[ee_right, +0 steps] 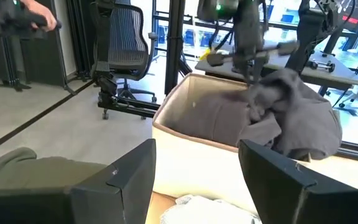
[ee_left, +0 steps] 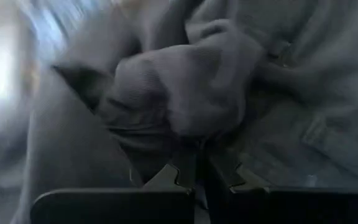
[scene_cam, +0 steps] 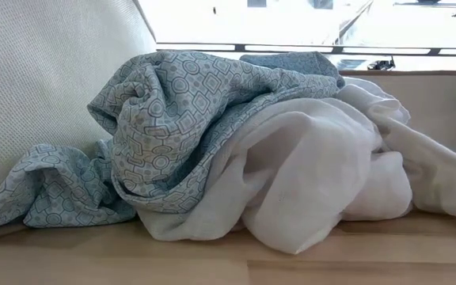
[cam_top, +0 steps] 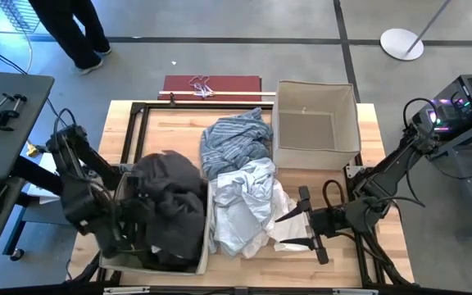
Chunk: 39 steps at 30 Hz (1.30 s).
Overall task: Sort clothes
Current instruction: Put the gray pants into the bottom laundry organizer
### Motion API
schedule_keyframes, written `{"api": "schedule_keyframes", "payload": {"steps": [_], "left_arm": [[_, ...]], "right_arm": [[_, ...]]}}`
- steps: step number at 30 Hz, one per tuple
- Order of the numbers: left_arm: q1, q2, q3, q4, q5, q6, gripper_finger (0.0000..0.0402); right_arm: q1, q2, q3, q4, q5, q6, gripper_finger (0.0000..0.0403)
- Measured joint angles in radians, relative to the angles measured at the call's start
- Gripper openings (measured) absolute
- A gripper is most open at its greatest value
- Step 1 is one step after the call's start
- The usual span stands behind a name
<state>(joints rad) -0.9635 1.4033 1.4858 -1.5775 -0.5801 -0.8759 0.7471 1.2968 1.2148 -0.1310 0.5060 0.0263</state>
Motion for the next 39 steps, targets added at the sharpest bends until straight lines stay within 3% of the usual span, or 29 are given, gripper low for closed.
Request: {"api": "schedule_keyframes", "payload": {"steps": [3,6,12,15,19,23,30,35,37,39], "left_arm": [[0.000,0.011,-0.087,0.060,0.234,0.013,0.0000],[0.021,0.022,-0.208,0.160,0.390,0.026,0.0000],[0.065,0.036,-0.485,0.545,0.510,0.080,0.0000],[0.099,0.030,-0.598,0.773,0.554,0.000,0.0000],[0.132,0.024,-0.629,0.799,0.577,-0.156,0.0002],[0.144,-0.051,-0.610,0.760,0.568,-0.189,0.0023],[0.160,-0.298,-0.496,0.618,0.535,-0.358,0.0094],[0.158,-0.449,-0.390,0.564,0.545,-0.509,0.0110],[0.165,-0.489,-0.336,0.486,0.489,-0.511,0.0103],[0.175,-0.507,-0.304,0.404,0.340,-0.453,0.0091]], "right_arm": [[0.000,0.000,-0.001,-0.001,0.000,-0.005,0.0220],[-0.001,0.000,-0.001,0.000,0.008,-0.006,0.0220],[-0.001,0.005,-0.001,-0.001,0.008,-0.007,0.0220],[-0.001,0.007,-0.001,-0.002,0.008,-0.006,0.0220],[-0.001,0.008,-0.001,-0.007,0.008,-0.029,0.0220],[-0.001,0.008,-0.001,-0.007,0.008,-0.034,0.0220],[-0.001,0.008,-0.001,-0.008,0.008,-0.035,0.0220],[-0.001,0.008,-0.001,-0.017,0.008,-0.037,0.0220],[-0.001,0.008,-0.001,-0.017,0.008,-0.050,0.0220],[-0.001,0.008,-0.001,-0.019,0.008,-0.052,0.0220]]}}
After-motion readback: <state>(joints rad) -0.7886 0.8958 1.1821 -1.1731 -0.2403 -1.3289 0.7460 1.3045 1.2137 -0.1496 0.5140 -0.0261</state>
